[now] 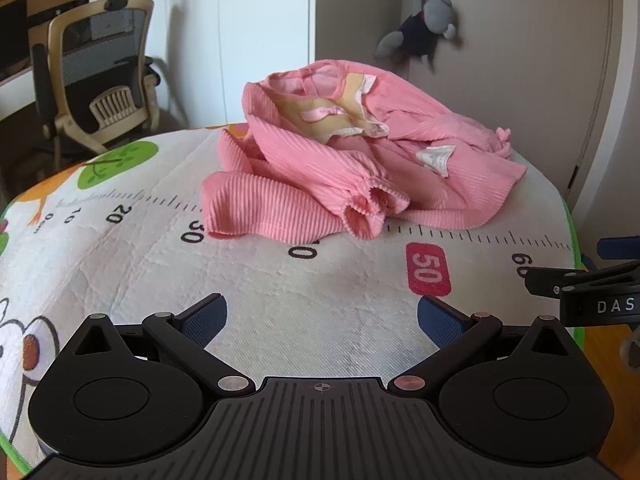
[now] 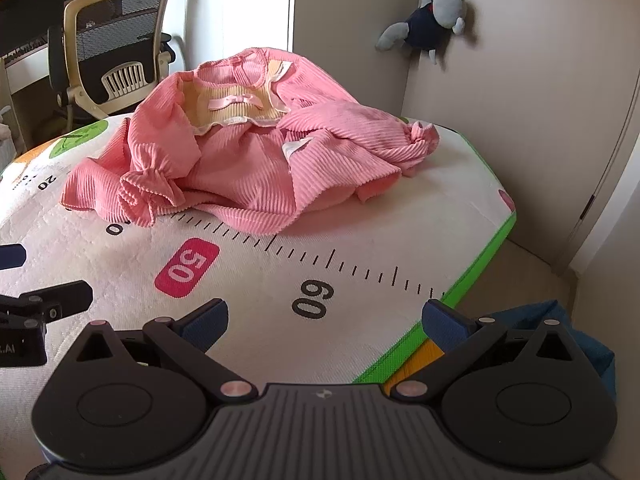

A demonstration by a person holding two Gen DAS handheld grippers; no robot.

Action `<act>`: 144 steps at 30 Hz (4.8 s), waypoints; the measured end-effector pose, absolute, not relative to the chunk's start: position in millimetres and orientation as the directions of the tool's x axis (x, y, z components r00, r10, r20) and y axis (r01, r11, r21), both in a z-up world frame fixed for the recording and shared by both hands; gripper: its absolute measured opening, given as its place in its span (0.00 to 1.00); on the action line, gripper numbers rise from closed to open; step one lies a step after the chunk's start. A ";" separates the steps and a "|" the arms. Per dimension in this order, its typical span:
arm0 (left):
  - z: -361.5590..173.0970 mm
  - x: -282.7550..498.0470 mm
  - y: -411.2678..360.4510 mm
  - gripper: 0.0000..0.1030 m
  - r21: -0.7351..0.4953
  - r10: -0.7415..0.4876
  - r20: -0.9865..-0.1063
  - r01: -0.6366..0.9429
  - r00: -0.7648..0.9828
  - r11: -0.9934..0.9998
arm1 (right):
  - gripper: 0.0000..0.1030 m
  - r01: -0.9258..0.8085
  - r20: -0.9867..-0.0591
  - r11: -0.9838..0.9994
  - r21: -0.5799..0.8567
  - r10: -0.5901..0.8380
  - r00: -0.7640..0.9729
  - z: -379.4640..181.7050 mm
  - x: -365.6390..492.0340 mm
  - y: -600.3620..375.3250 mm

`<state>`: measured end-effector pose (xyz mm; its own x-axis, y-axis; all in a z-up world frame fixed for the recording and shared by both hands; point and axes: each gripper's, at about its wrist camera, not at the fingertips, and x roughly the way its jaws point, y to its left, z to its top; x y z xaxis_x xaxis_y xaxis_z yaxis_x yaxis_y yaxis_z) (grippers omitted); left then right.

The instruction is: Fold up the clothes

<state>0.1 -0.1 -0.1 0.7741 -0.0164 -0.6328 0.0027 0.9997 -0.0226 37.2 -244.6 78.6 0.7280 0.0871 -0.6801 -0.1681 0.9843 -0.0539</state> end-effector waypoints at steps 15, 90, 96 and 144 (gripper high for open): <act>-2.1 1.6 -2.4 1.00 -0.013 -0.031 -0.645 0.029 0.763 0.999 | 1.00 -0.176 -0.695 0.983 -0.054 0.090 0.713 73.6 39.0 -244.6; 48.6 173.8 40.2 1.00 -0.051 -0.093 -0.677 0.080 0.731 0.996 | 1.00 -0.469 -0.602 0.878 0.091 0.424 0.677 85.2 95.9 -249.2; 3.1 237.1 66.4 1.00 -0.054 -0.068 -0.760 0.042 0.646 0.998 | 0.75 -0.435 -0.526 0.896 -0.089 0.329 0.784 108.2 217.5 -238.0; 68.0 -1.5 72.7 0.78 -0.221 -0.176 -0.754 0.007 0.633 0.975 | 0.37 -0.472 -0.501 0.787 -0.397 0.245 0.830 94.9 175.7 -251.7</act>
<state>-1.5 72.7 68.0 0.6330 -0.1759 -0.7539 0.0072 0.9751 -0.2215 175.7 -251.7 94.9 0.8299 0.2448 -0.5013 -0.4718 0.7875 -0.3965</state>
